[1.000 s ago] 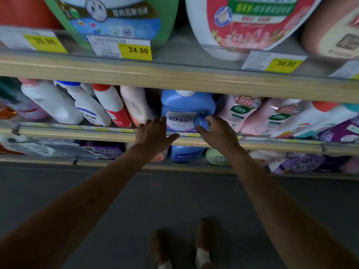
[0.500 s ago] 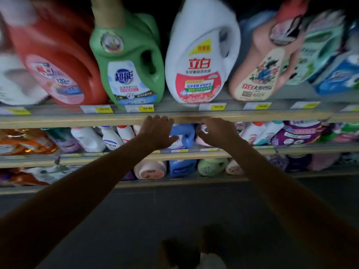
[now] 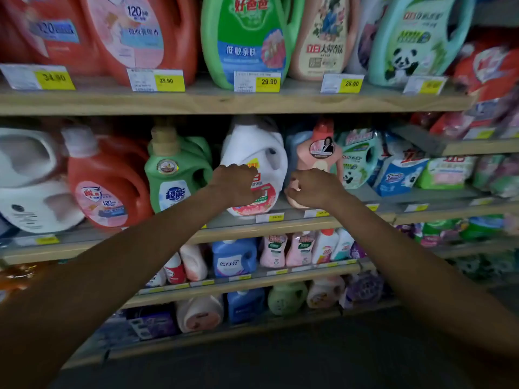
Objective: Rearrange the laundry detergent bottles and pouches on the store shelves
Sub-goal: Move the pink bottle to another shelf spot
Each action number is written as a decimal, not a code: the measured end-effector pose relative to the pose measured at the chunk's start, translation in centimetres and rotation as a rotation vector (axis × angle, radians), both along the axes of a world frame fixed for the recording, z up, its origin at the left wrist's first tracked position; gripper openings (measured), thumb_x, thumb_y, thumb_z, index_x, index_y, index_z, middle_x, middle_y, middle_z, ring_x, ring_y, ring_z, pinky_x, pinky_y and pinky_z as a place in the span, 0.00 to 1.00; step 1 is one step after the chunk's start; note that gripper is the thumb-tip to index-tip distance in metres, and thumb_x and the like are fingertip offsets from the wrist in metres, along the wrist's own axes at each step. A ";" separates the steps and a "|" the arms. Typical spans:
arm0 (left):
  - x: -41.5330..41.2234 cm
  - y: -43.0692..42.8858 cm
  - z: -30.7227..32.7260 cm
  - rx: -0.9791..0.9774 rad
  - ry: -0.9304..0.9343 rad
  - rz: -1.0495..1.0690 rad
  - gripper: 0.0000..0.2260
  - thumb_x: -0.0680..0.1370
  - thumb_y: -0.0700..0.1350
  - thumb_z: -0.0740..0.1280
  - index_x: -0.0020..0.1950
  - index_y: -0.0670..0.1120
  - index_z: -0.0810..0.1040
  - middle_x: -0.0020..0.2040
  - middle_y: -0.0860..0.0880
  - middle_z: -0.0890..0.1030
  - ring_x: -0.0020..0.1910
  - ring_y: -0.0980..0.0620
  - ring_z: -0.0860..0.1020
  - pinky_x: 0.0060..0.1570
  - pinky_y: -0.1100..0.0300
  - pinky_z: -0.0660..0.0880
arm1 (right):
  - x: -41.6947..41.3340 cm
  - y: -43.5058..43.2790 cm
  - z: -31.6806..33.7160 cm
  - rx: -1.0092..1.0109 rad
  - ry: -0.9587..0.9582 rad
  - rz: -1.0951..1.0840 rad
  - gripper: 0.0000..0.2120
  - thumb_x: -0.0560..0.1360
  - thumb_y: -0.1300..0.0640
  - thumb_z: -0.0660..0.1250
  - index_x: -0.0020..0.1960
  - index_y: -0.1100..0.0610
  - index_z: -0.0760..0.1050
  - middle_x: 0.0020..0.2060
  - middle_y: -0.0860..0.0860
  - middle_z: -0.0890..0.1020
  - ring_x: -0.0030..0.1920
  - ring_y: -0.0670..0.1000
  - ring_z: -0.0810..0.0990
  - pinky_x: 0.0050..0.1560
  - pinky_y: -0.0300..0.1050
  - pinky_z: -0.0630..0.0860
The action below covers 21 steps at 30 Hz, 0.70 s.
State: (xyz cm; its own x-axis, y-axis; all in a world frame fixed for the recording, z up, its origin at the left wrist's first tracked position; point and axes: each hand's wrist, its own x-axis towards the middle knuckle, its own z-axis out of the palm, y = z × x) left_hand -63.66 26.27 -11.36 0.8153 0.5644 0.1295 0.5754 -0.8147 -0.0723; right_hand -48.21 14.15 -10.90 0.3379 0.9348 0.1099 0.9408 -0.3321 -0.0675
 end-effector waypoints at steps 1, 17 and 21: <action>0.5 -0.3 0.8 0.001 -0.018 -0.009 0.26 0.76 0.63 0.59 0.67 0.48 0.71 0.64 0.45 0.76 0.62 0.43 0.75 0.56 0.53 0.70 | 0.3 -0.3 0.8 0.024 -0.009 -0.011 0.18 0.76 0.44 0.59 0.58 0.56 0.74 0.52 0.56 0.81 0.55 0.59 0.78 0.45 0.47 0.72; 11.2 -4.4 -1.2 0.057 0.041 -0.078 0.25 0.77 0.61 0.59 0.65 0.44 0.69 0.62 0.43 0.75 0.60 0.41 0.74 0.55 0.51 0.69 | 9.9 -3.4 -1.9 0.024 -0.085 -0.129 0.22 0.78 0.43 0.57 0.65 0.55 0.71 0.55 0.57 0.81 0.56 0.58 0.79 0.50 0.49 0.74; 15.4 -3.2 -4.0 -0.044 -0.011 -0.005 0.29 0.76 0.62 0.61 0.68 0.44 0.65 0.63 0.42 0.73 0.61 0.41 0.73 0.58 0.49 0.69 | 14.7 -3.2 -4.0 0.024 -0.069 -0.149 0.23 0.77 0.42 0.57 0.65 0.56 0.70 0.52 0.58 0.81 0.53 0.59 0.79 0.49 0.49 0.75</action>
